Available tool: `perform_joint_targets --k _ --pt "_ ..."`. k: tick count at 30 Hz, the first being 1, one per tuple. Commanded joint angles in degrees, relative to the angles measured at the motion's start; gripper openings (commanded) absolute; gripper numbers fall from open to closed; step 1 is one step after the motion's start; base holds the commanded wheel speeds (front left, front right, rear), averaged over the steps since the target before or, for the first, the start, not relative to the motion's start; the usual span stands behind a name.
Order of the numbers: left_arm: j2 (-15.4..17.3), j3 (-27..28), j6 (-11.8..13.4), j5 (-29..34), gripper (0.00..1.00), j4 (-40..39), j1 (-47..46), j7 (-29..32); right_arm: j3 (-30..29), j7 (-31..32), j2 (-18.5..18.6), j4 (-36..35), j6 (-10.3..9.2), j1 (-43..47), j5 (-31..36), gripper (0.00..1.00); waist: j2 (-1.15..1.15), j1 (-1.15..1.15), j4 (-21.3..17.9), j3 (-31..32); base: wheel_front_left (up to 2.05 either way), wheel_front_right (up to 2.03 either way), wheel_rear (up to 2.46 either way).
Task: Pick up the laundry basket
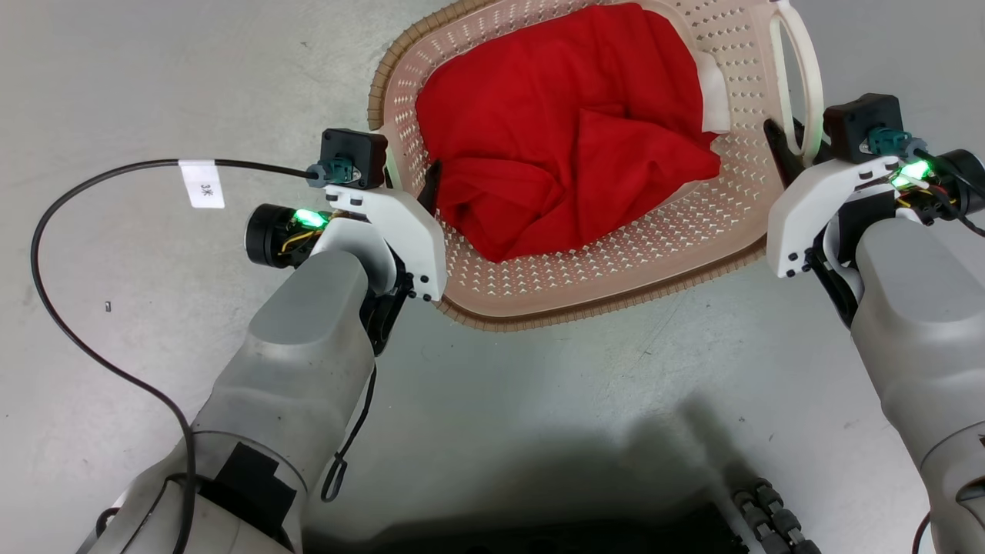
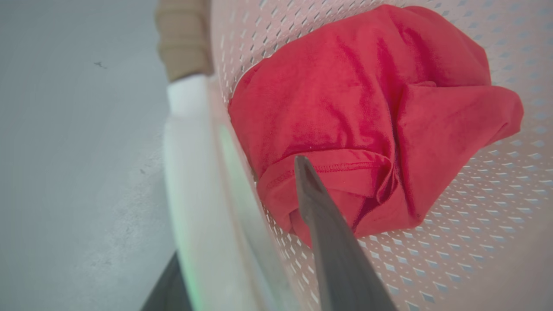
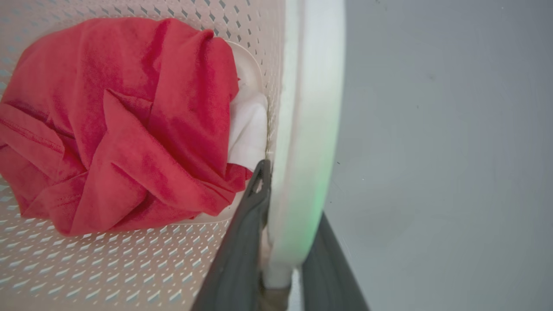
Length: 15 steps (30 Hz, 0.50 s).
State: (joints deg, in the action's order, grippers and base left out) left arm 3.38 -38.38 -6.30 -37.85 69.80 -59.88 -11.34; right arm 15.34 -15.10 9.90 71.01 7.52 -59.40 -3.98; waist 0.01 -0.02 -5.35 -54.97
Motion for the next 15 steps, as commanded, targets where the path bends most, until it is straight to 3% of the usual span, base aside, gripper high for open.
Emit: perform_joint_targets --k 1,15 --pt "0.33 -0.44 -0.6 0.21 0.0 0.46 -1.12 0.09 0.49 -0.1 -0.62 -0.15 -0.06 -0.51 0.27 0.0 -0.01 0.02 0.11 0.0 0.0 0.0 0.0" --pt "0.0 -0.35 -1.19 -1.12 0.0 1.12 -0.66 -2.66 1.27 -0.09 -0.75 0.73 -0.06 1.53 0.58 0.0 -0.01 0.02 1.29 5.33 0.0 0.0 0.0"
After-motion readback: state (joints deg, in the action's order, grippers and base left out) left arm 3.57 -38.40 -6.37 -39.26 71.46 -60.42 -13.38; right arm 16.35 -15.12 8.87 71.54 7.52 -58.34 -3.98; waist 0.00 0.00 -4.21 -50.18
